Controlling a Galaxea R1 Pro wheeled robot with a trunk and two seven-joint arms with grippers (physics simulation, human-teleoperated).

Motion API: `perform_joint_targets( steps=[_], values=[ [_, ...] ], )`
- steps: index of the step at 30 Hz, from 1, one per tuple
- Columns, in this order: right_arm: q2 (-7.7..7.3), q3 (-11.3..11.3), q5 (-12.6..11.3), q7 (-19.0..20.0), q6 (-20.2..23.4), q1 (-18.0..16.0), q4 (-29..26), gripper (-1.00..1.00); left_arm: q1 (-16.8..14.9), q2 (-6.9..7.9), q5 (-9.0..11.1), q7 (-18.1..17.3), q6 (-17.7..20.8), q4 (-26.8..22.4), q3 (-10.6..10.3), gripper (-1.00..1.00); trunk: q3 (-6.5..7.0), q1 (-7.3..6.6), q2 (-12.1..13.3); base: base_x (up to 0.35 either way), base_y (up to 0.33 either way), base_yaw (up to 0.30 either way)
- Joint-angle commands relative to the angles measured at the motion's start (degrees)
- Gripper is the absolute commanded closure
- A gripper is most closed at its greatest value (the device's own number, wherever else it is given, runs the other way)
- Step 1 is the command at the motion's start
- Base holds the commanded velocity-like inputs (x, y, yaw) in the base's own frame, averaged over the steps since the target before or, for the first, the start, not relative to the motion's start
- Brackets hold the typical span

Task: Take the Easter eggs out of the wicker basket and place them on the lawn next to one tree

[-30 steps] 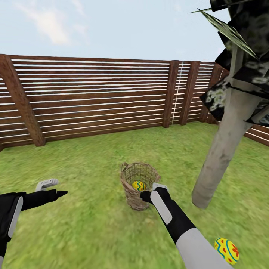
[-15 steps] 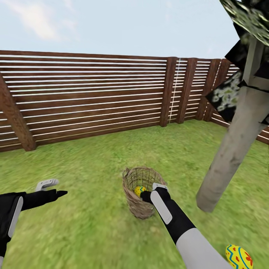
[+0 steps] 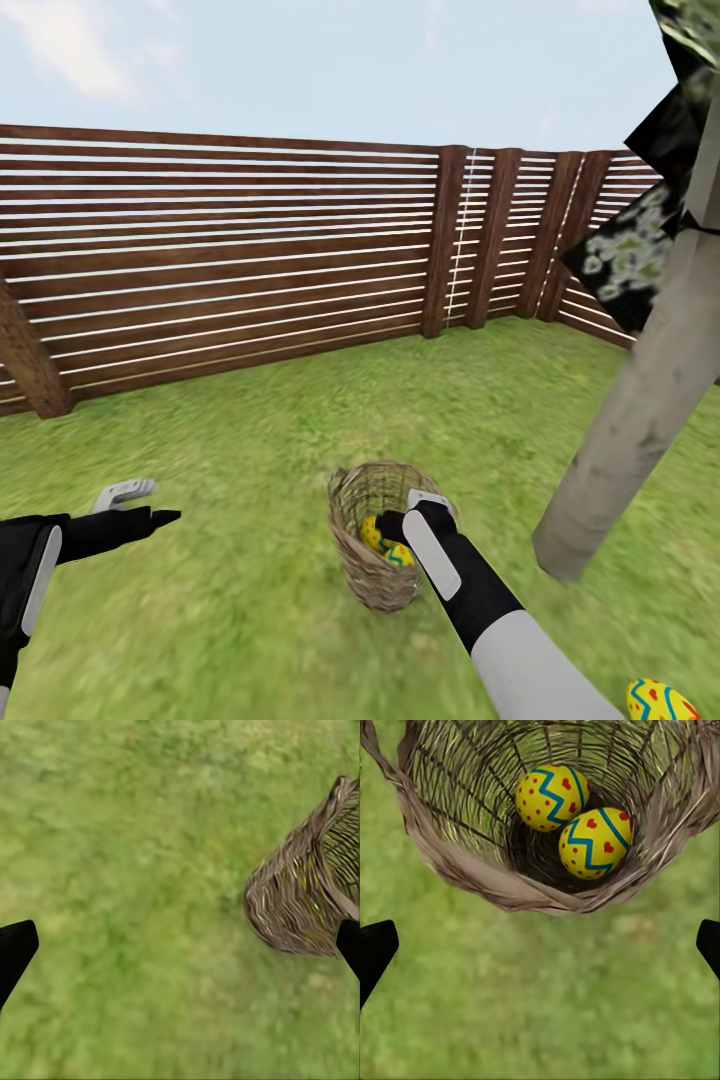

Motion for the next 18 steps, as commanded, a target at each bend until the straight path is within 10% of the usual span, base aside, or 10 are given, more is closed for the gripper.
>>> perform_joint_targets(
  steps=[1, 18],
  values=[
    [0.00, 0.08, -0.52, -0.57, 0.07, -0.04, -0.06, -1.00, -0.04, 0.00, -0.12, -0.28, 0.32, -0.03, 0.07, -1.00, -0.06, 0.02, -0.02, 0.249, 0.013, -0.003],
    [0.00, 0.02, -0.60, -0.57, 0.08, -0.04, 0.03, -1.00, -0.04, 0.00, 0.03, -0.28, 0.33, -0.03, 0.15, -1.00, -0.06, 0.02, -0.02, 0.153, 0.083, -0.114]
  ],
)
